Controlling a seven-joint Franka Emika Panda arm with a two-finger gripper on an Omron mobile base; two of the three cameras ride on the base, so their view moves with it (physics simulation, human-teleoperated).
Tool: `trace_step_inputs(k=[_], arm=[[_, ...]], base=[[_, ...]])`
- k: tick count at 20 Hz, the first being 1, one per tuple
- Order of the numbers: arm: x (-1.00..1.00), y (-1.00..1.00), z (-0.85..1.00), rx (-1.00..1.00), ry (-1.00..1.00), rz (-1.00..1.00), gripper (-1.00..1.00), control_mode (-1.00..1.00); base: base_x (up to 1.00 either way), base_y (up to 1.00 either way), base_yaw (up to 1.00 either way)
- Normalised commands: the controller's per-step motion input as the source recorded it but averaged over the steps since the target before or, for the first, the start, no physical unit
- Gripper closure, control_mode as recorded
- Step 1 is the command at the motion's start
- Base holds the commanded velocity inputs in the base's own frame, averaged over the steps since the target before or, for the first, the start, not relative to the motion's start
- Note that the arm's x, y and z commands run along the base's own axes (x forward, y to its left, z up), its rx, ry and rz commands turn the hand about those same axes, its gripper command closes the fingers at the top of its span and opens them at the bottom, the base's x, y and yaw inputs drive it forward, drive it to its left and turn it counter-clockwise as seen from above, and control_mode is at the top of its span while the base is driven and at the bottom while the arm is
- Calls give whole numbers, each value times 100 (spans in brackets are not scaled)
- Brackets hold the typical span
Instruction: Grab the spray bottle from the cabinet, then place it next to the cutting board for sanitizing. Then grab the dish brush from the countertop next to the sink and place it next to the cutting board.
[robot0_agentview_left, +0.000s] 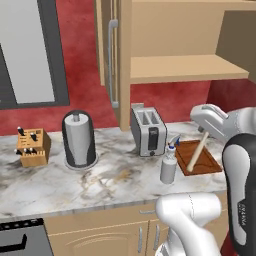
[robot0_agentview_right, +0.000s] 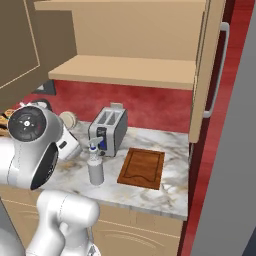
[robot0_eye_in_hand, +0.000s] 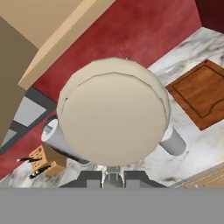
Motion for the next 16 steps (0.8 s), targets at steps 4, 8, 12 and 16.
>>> trace_step_inputs(k=[4, 8, 12, 16], arm=[[11, -36, -7, -18, 31, -3, 100, -100], [-31, -42, 0, -25, 12, -1, 100, -100], [20, -53, -23, -22, 32, 0, 100, -100], [37, -32, -52, -26, 24, 7, 100, -100]], base=[[0, 0, 0], [0, 0, 0], [0, 0, 0], [0, 0, 0]])
